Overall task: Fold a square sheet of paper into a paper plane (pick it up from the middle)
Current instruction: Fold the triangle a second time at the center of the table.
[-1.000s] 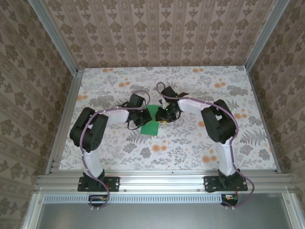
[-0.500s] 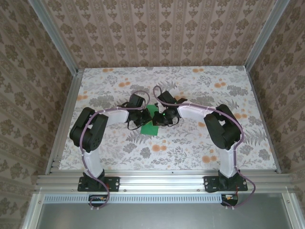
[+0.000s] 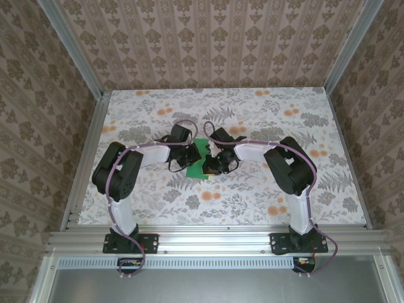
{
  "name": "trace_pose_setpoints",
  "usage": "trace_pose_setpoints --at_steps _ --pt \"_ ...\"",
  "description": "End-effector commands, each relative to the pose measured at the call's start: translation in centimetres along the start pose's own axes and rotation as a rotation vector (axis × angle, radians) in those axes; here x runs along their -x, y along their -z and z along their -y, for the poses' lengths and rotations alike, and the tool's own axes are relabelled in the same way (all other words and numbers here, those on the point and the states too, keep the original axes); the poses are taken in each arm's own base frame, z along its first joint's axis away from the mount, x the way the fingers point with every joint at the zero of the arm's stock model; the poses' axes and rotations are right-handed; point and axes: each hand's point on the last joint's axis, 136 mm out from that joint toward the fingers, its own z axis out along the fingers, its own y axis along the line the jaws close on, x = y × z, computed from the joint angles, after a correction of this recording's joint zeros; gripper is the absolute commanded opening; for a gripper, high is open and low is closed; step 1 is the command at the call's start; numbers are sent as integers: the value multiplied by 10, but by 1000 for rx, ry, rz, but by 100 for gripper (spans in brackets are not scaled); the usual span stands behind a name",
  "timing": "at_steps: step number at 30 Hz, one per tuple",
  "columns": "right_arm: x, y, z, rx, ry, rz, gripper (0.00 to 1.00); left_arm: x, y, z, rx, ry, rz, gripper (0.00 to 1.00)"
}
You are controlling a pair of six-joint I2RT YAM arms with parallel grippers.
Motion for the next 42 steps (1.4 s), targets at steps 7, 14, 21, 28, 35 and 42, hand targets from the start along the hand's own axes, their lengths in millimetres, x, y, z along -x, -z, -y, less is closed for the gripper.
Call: trace_pose_setpoints --at_steps 7,14,21,28,35,42 --pt "-55 -5 25 -53 13 -200 11 -11 -11 -45 130 58 -47 8" --pt "-68 2 29 -75 30 -244 11 -12 -12 -51 135 73 -52 8" --pt "-70 6 33 -98 38 -239 11 -9 -9 -47 125 55 -44 8" --pt "-71 -3 60 -221 -9 -254 11 12 2 -39 84 1 2 10" --pt "-76 -8 77 -288 -56 -275 10 32 3 -55 63 22 29 10" --pt "-78 -9 84 -310 -70 -278 10 46 2 -69 57 8 55 10"
